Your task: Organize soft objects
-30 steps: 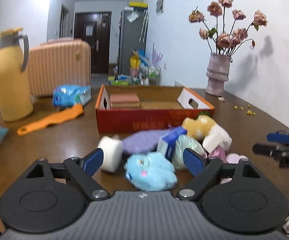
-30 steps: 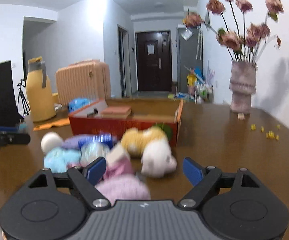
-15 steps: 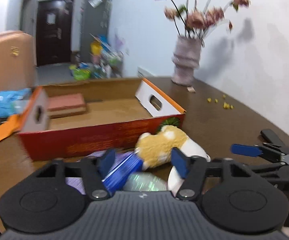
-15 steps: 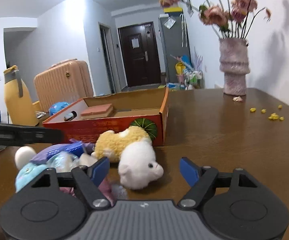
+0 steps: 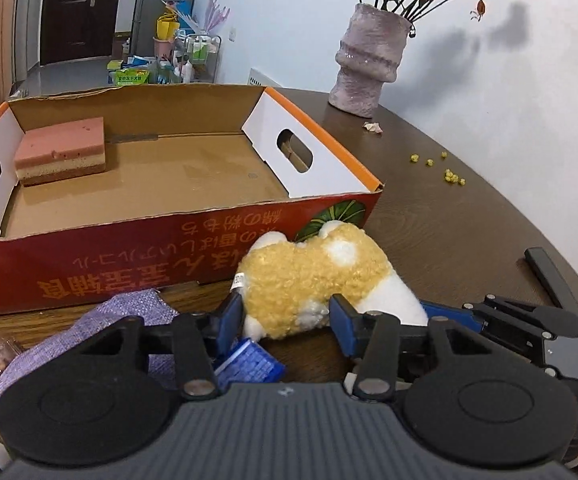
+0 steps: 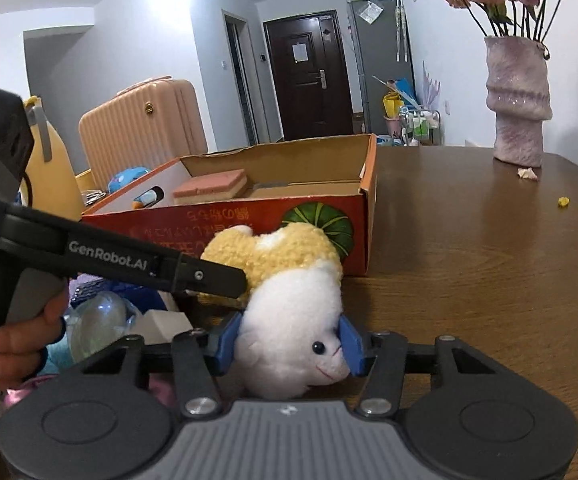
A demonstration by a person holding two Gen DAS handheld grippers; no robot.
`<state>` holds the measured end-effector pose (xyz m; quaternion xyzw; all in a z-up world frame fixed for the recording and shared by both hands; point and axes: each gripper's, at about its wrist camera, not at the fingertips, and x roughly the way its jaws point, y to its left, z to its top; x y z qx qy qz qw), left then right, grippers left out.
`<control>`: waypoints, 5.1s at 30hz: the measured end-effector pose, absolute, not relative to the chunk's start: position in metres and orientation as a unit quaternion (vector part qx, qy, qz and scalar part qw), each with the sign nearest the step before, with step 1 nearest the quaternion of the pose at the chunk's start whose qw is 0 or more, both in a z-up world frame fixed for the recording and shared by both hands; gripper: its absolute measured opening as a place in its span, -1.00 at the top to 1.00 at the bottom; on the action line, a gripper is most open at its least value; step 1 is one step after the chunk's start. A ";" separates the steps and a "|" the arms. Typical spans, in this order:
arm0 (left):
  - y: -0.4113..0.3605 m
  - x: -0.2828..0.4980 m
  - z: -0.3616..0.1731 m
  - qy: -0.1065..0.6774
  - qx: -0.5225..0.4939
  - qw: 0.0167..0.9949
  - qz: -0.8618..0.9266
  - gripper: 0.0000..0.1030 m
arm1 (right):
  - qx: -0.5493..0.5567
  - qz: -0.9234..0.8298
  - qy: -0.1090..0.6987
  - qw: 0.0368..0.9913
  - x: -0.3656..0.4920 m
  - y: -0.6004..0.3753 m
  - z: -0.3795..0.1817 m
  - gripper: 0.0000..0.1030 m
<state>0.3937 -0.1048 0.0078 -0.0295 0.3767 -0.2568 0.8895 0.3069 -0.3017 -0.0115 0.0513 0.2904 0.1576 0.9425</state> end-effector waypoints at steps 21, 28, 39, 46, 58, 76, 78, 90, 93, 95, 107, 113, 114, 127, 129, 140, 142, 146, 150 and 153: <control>-0.061 0.287 0.081 0.255 -0.053 0.922 -0.287 0.10 | 0.059 0.168 0.215 0.960 0.213 -0.278 0.067 0.05; -0.060 0.319 0.097 0.243 -0.025 0.926 -0.287 0.12 | 0.073 0.177 0.233 0.953 0.247 -0.278 0.086 0.05; -0.075 0.531 0.088 0.340 -0.087 0.896 -0.273 0.12 | 0.131 0.148 0.331 0.923 0.447 -0.289 0.087 0.06; -0.090 0.611 0.038 0.404 -0.078 0.880 -0.236 0.04 | 0.076 0.098 0.398 0.909 0.542 -0.268 0.050 0.06; -0.072 0.599 0.043 0.389 -0.069 0.890 -0.226 -0.13 | -0.035 0.045 0.391 0.919 0.554 -0.234 0.036 -0.15; 0.005 0.434 0.170 0.279 0.003 0.948 -0.157 -0.64 | -0.009 0.066 0.283 0.957 0.412 -0.297 0.171 -0.61; 0.006 0.414 0.170 0.271 0.003 0.951 -0.150 -0.65 | -0.002 0.076 0.273 0.959 0.395 -0.298 0.174 -0.61; 0.038 0.208 0.074 0.203 -0.032 0.972 -0.111 -0.91 | 0.012 0.131 0.208 0.969 0.233 -0.297 0.093 -0.65; 0.038 0.169 0.047 0.227 -0.043 0.966 -0.112 -0.95 | -0.002 0.147 0.209 0.967 0.185 -0.290 0.057 -0.65; 0.031 0.159 0.033 0.261 -0.035 0.957 -0.120 -0.95 | 0.014 0.158 0.219 0.963 0.167 -0.289 0.039 -0.65; -0.044 0.183 0.011 0.318 -0.046 0.917 -0.238 -0.79 | 0.061 0.169 0.261 0.948 0.205 -0.297 0.007 -0.17; -0.074 0.203 -0.003 0.357 -0.066 0.890 -0.276 0.18 | 0.097 0.178 0.299 0.933 0.209 -0.301 -0.002 0.34; -0.070 0.205 -0.005 0.364 -0.078 0.886 -0.276 0.28 | 0.098 0.173 0.303 0.932 0.202 -0.300 -0.001 0.34; -0.010 0.197 0.009 0.354 -0.161 0.883 -0.264 -0.25 | 0.164 0.201 0.314 0.913 0.166 -0.294 0.010 0.08; -0.021 0.202 0.002 0.365 -0.157 0.878 -0.266 -0.24 | 0.176 0.192 0.328 0.908 0.174 -0.297 0.004 0.05; -0.038 0.212 -0.013 0.386 -0.149 0.862 -0.293 0.50 | 0.182 0.197 0.346 0.899 0.182 -0.293 -0.014 0.45; -0.034 0.207 -0.001 0.373 -0.145 0.862 -0.312 0.56 | 0.170 0.215 0.342 0.899 0.179 -0.291 -0.004 0.50; -0.014 0.204 0.046 0.296 -0.146 0.881 -0.339 0.56 | 0.211 0.274 0.299 0.889 0.185 -0.296 0.026 0.51; 0.011 0.239 0.090 0.228 -0.150 0.899 -0.343 0.56 | 0.223 0.305 0.257 0.890 0.227 -0.284 0.068 0.51; 0.029 0.295 0.110 0.219 -0.153 0.910 -0.318 0.57 | 0.191 0.298 0.233 0.906 0.285 -0.261 0.100 0.51</control>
